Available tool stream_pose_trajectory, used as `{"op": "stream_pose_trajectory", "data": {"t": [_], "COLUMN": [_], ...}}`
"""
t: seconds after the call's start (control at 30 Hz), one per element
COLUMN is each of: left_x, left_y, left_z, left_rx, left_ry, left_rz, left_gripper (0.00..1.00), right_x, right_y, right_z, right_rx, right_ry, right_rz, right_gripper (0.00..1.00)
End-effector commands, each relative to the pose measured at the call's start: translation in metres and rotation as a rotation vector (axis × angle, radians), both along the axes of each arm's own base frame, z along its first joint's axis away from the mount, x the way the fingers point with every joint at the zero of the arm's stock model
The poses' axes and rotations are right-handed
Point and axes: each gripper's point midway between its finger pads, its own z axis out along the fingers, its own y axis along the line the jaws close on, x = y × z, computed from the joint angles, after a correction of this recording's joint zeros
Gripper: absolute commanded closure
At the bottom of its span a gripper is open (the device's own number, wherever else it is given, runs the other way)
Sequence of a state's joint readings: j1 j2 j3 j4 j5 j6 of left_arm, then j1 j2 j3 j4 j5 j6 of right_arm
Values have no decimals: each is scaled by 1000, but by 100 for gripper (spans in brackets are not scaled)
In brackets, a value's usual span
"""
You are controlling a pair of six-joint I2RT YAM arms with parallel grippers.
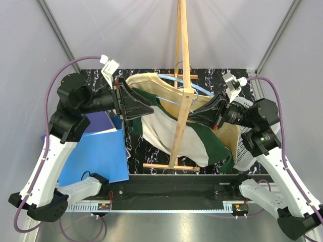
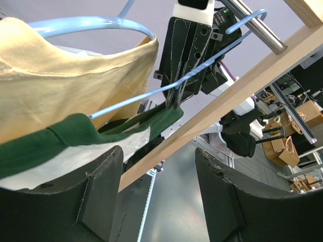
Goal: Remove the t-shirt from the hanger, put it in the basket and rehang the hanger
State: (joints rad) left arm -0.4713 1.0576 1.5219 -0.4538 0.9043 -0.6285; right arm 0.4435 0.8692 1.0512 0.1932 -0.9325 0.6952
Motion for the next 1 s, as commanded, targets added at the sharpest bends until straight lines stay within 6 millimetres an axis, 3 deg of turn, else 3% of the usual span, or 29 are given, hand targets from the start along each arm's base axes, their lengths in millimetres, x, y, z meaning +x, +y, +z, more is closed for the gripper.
{"op": "stream_pose_trajectory", "data": {"t": [0.0, 0.17, 0.33, 0.6, 0.7, 0.8, 0.83, 0.9, 0.97], "left_x": [3, 3, -4, -11, -11, -8, -8, -5, 2], "left_y": [0, 0, 4, 5, 5, 5, 5, 6, 6], "left_z": [3, 3, 9, 13, 12, 10, 10, 6, 2], "left_rx": [-14, -19, -30, -36, -34, -29, -29, -22, -14], "left_ry": [-20, -6, -22, -40, -41, -47, -51, -54, -53], "left_rz": [9, 16, 11, -7, -4, 2, 6, 20, 49], "left_gripper": [39, 40, 41, 41, 41, 41, 41, 41, 42], "right_x": [-11, -14, -12, -14, -6, -1, 5, 5, 5], "right_y": [-2, -2, -4, -28, -23, -15, -11, -11, -11], "right_z": [33, 63, 59, 57, 42, 14, -5, -19, -36], "right_rx": [93, 209, 288, 430, 366, 237, 160, 76, -20], "right_ry": [-10, -5, 79, 78, 115, 152, 247, 184, 271], "right_rz": [64, 127, 175, 190, 178, 155, 147, 90, 70], "right_gripper": [100, 100, 100, 100, 100, 100, 100, 100, 100]}}
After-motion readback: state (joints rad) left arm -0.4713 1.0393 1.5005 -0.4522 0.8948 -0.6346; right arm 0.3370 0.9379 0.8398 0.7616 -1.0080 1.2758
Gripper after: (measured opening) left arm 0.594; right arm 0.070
